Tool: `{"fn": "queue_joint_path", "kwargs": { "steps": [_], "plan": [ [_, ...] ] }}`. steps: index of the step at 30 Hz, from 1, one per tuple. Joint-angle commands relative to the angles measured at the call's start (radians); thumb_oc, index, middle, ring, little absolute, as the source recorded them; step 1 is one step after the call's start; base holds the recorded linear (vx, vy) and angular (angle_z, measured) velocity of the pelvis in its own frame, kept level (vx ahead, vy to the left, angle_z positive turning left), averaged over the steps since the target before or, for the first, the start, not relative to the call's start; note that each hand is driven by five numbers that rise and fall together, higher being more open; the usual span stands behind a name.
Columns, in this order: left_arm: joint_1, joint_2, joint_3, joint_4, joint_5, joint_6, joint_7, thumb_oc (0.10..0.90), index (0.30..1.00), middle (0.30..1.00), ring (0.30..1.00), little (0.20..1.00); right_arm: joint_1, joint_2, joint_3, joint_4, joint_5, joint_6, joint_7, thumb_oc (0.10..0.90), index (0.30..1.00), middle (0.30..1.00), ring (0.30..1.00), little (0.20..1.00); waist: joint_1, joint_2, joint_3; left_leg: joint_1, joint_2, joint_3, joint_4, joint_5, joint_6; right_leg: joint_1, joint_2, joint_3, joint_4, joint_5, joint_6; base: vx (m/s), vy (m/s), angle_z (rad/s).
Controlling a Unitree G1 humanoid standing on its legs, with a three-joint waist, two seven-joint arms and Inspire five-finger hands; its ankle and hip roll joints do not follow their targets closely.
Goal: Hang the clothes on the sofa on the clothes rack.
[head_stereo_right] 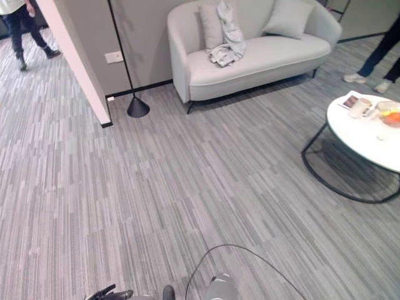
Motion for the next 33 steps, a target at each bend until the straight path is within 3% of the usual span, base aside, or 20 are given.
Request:
{"fn": "queue_joint_path", "kwargs": {
  "steps": [1, 3, 6, 7, 10, 11, 12, 14, 15, 16, 17, 18, 20, 21, 22, 23, 26, 29, 32, 33],
  "plan": [
    [-0.035, -0.014, -0.021, -0.009, 0.019, -0.046, -0.002, 0.800, 0.900, 0.900, 0.900, 0.900, -0.030, 0.015, 0.053, 0.004, -0.076, -0.025, 0.027, 0.800, 0.900, 0.900, 0.900, 0.900, 0.015, -0.010, -0.049, 0.125, 0.141, -0.085, -0.011, -0.132, -0.062, 0.000, -0.026, 0.046, 0.042, 0.114, 0.019, 0.44, -0.271, 0.45],
    [-0.029, -0.012, -0.015, -0.004, 0.024, -0.052, 0.003, 0.800, 0.900, 0.900, 0.900, 0.900, -0.020, 0.027, 0.075, -0.006, -0.093, -0.028, 0.031, 0.800, 0.900, 0.900, 0.900, 0.900, 0.015, -0.029, -0.056, 0.138, 0.145, -0.099, -0.010, -0.139, -0.067, 0.013, -0.022, 0.050, 0.048, 0.130, 0.021, 0.28, -0.229, 0.29],
    [-0.038, -0.011, -0.009, -0.015, -0.011, -0.051, 0.005, 0.800, 0.900, 0.900, 0.900, 0.900, -0.030, 0.032, 0.149, -0.029, -0.149, -0.041, 0.026, 0.800, 0.900, 0.900, 0.900, 0.900, 0.023, -0.036, -0.091, 0.133, 0.270, -0.148, 0.037, -0.081, -0.118, -0.003, 0.075, 0.043, 0.137, 0.083, -0.014, 0.40, -0.445, 0.62],
    [-0.037, -0.012, -0.009, -0.016, -0.011, -0.051, 0.005, 0.800, 0.900, 0.900, 0.900, 0.900, -0.030, 0.031, 0.149, -0.029, -0.149, -0.041, 0.026, 0.800, 0.900, 0.900, 0.900, 0.900, 0.021, -0.034, -0.092, 0.132, 0.274, -0.150, 0.037, -0.081, -0.120, -0.003, 0.077, 0.040, 0.138, 0.082, -0.015, 0.34, -0.496, 0.60],
    [-0.044, -0.016, -0.018, -0.025, -0.026, -0.042, 0.005, 0.800, 0.900, 0.900, 0.900, 0.900, -0.054, 0.030, 0.245, -0.130, -0.189, -0.063, 0.014, 0.800, 0.900, 0.900, 0.900, 0.900, 0.035, -0.037, -0.107, 0.040, 0.351, -0.164, 0.227, 0.111, -0.140, 0.084, 0.193, -0.025, 0.118, -0.012, -0.101, 0.33, -0.465, 0.19],
    [-0.044, -0.016, -0.018, -0.025, -0.026, -0.042, 0.005, 0.800, 0.900, 0.900, 0.900, 0.900, -0.054, 0.030, 0.245, -0.130, -0.189, -0.063, 0.014, 0.800, 0.900, 0.900, 0.900, 0.900, 0.033, -0.036, -0.107, 0.039, 0.352, -0.166, 0.229, 0.110, -0.141, 0.085, 0.195, -0.026, 0.117, -0.012, -0.102, 0.42, -0.548, 0.02],
    [-0.043, -0.008, -0.023, -0.040, -0.020, -0.036, 0.006, 0.800, 0.900, 0.900, 0.900, 0.900, -0.053, 0.028, 0.274, -0.162, -0.216, -0.064, 0.005, 0.800, 0.900, 0.900, 0.900, 0.900, 0.041, -0.052, -0.105, 0.003, 0.389, -0.123, 0.357, 0.191, -0.126, 0.148, 0.236, -0.043, 0.096, -0.052, -0.146, 0.32, -0.456, 0.10],
    [-0.046, 0.006, -0.016, -0.060, -0.020, -0.032, 0.012, 0.800, 0.900, 0.900, 0.900, 0.900, -0.049, 0.023, 0.296, -0.201, -0.234, -0.062, -0.005, 0.800, 0.900, 0.900, 0.900, 0.900, 0.051, -0.072, -0.086, -0.047, 0.444, -0.069, 0.501, 0.251, -0.100, 0.216, 0.281, -0.046, 0.069, -0.075, -0.183, 0.35, -0.526, 0.14],
    [-0.051, 0.008, -0.018, -0.067, -0.024, -0.028, 0.010, 0.800, 0.900, 0.900, 0.900, 0.900, -0.051, 0.019, 0.304, -0.206, -0.242, -0.059, -0.004, 0.800, 0.900, 0.900, 0.900, 0.900, 0.062, -0.085, -0.072, -0.082, 0.439, -0.047, 0.566, 0.232, -0.085, 0.242, 0.287, -0.032, 0.058, -0.081, -0.193, 0.30, -0.413, -0.05],
    [-0.063, 0.008, -0.020, -0.078, -0.034, -0.031, 0.012, 0.800, 0.900, 0.900, 0.900, 0.900, -0.068, 0.013, 0.322, -0.196, -0.255, -0.050, -0.001, 0.800, 0.900, 0.900, 0.900, 0.900, 0.091, -0.103, -0.049, -0.231, 0.316, -0.073, 0.664, 0.126, -0.061, 0.274, 0.286, 0.000, 0.040, -0.095, -0.197, 0.29, -0.310, 0.10],
    [-0.064, 0.013, -0.017, -0.085, -0.042, -0.040, 0.014, 0.800, 0.900, 0.900, 0.900, 0.900, -0.071, 0.018, 0.335, -0.193, -0.258, -0.048, 0.000, 0.800, 0.900, 0.900, 0.900, 0.900, 0.112, -0.112, -0.041, -0.304, 0.242, -0.077, 0.652, 0.088, -0.058, 0.290, 0.289, 0.019, 0.029, -0.098, -0.194, 0.36, -0.193, 0.08],
    [-0.061, 0.017, -0.014, -0.088, -0.051, -0.048, 0.014, 0.800, 0.900, 0.900, 0.900, 0.900, -0.073, 0.031, 0.348, -0.197, -0.253, -0.054, 0.006, 0.800, 0.900, 0.900, 0.900, 0.900, 0.132, -0.108, -0.038, -0.348, 0.186, -0.059, 0.507, 0.057, -0.054, 0.304, 0.295, 0.034, 0.020, -0.113, -0.182, 0.25, -0.066, -0.15],
    [-0.057, 0.016, -0.016, -0.089, -0.054, -0.050, 0.015, 0.800, 0.900, 0.900, 0.900, 0.900, -0.074, 0.039, 0.353, -0.199, -0.248, -0.056, 0.007, 0.800, 0.900, 0.900, 0.900, 0.900, 0.142, -0.104, -0.039, -0.366, 0.162, -0.046, 0.405, 0.064, -0.052, 0.317, 0.301, 0.037, 0.015, -0.122, -0.178, 0.30, 0.008, -0.83],
    [-0.045, 0.018, -0.008, -0.097, -0.055, -0.053, 0.017, 0.800, 0.900, 0.900, 0.900, 0.900, -0.077, 0.051, 0.372, -0.200, -0.255, -0.059, 0.008, 0.800, 0.900, 0.900, 0.900, 0.900, 0.170, -0.080, -0.046, -0.378, 0.113, -0.058, 0.190, 0.153, -0.061, 0.352, 0.338, 0.056, 0.002, -0.140, -0.177, 0.34, 0.023, -1.18],
    [-0.046, 0.018, -0.008, -0.097, -0.055, -0.053, 0.017, 0.800, 0.900, 0.900, 0.900, 0.900, -0.077, 0.051, 0.372, -0.200, -0.255, -0.059, 0.008, 0.800, 0.900, 0.900, 0.900, 0.900, 0.169, -0.080, -0.047, -0.377, 0.113, -0.058, 0.184, 0.157, -0.061, 0.350, 0.338, 0.055, 0.002, -0.139, -0.177, 0.61, 0.020, -0.85],
    [-0.034, 0.023, 0.013, -0.080, -0.052, -0.054, 0.018, 0.800, 0.900, 0.900, 0.900, 0.900, -0.089, 0.073, 0.393, -0.206, -0.285, -0.063, 0.007, 0.800, 0.900, 0.900, 0.900, 0.900, 0.203, -0.069, -0.043, -0.418, 0.077, -0.063, 0.024, 0.222, -0.082, 0.411, 0.379, 0.095, 0.006, -0.190, -0.188, 0.61, 0.013, -0.99],
    [-0.005, 0.035, 0.048, -0.051, -0.041, -0.046, 0.014, 0.800, 0.900, 0.900, 0.900, 0.900, -0.100, 0.096, 0.436, -0.238, -0.327, -0.060, 0.016, 0.800, 0.900, 0.900, 0.900, 0.900, 0.221, -0.076, -0.052, -0.413, 0.073, -0.054, 0.043, 0.239, -0.062, 0.446, 0.407, 0.137, 0.045, -0.243, -0.200, 0.53, 0.037, -1.02],
    [0.017, 0.050, 0.076, -0.027, -0.028, -0.040, 0.015, 0.800, 0.900, 0.900, 0.900, 0.900, -0.095, 0.122, 0.460, -0.256, -0.362, -0.051, 0.027, 0.800, 0.900, 0.900, 0.900, 0.900, 0.243, -0.128, -0.084, -0.402, 0.058, -0.036, 0.113, 0.210, -0.025, 0.467, 0.388, 0.164, 0.123, -0.271, -0.181, 0.46, 0.125, 0.19],
    [0.016, 0.066, 0.070, -0.040, -0.007, -0.044, 0.018, 0.800, 0.900, 0.900, 0.900, 0.900, -0.095, 0.121, 0.457, -0.261, -0.376, -0.052, 0.043, 0.800, 0.900, 0.900, 0.900, 0.900, 0.250, -0.158, -0.123, -0.336, 0.036, 0.012, 0.117, 0.136, 0.019, 0.408, 0.345, 0.131, 0.338, -0.160, -0.077, 0.42, 0.207, -0.41],
    [0.002, 0.076, 0.058, -0.061, -0.001, -0.048, 0.027, 0.800, 0.900, 0.900, 0.900, 0.900, -0.108, 0.118, 0.447, -0.268, -0.385, -0.047, 0.042, 0.800, 0.900, 0.900, 0.900, 0.900, 0.233, -0.149, -0.105, -0.289, 0.026, 0.016, 0.121, 0.093, 0.048, 0.324, 0.305, 0.104, 0.552, -0.039, 0.002, 0.26, 0.179, -0.22]
  ]
}}
